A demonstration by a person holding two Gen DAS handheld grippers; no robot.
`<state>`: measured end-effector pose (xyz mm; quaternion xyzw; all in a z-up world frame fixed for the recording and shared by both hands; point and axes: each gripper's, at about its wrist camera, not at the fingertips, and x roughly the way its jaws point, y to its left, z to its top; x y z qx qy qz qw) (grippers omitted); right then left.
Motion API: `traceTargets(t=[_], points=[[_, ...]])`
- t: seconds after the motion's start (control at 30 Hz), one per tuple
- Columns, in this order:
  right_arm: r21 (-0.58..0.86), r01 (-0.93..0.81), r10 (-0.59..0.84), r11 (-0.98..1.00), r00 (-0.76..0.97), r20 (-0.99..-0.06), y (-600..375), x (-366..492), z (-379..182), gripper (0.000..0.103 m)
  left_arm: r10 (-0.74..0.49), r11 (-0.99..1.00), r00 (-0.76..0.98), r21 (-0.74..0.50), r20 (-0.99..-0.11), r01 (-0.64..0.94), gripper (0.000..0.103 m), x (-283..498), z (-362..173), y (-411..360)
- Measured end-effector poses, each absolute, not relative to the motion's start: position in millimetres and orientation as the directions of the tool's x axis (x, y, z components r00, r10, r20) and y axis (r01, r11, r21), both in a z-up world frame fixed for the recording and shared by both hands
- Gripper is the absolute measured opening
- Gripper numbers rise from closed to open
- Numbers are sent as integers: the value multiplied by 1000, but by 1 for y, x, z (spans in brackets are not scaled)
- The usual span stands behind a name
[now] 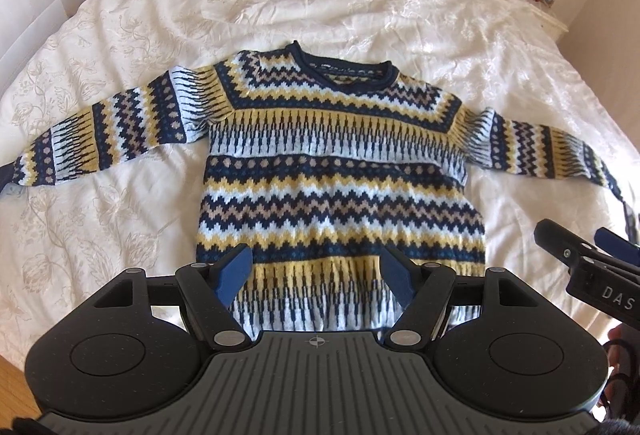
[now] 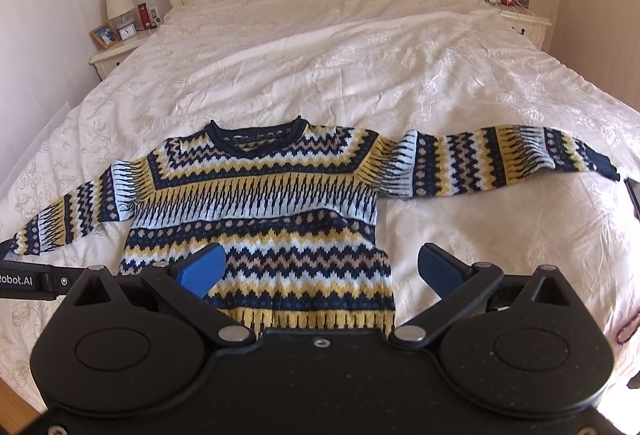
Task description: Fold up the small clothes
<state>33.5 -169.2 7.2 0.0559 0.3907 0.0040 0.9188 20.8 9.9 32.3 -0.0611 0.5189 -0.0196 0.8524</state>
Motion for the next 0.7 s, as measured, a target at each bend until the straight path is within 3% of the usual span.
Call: traceTargets(t=[0.33,0.4,0.7], points=[[132,-5,100,991,686,-721,-216,85,-18,101,-69,988,480,-128,-875,-91,69,54,30,-3],[174,-12,139,985,656,-742,-229,102,-30,88,-51,988,468,-112,-882,-103,69,61,26,-8],[338,26,280,941,503,-818,-260,176,-106,66,24,991,419,-34,-908,-130,69,79,0,-30]])
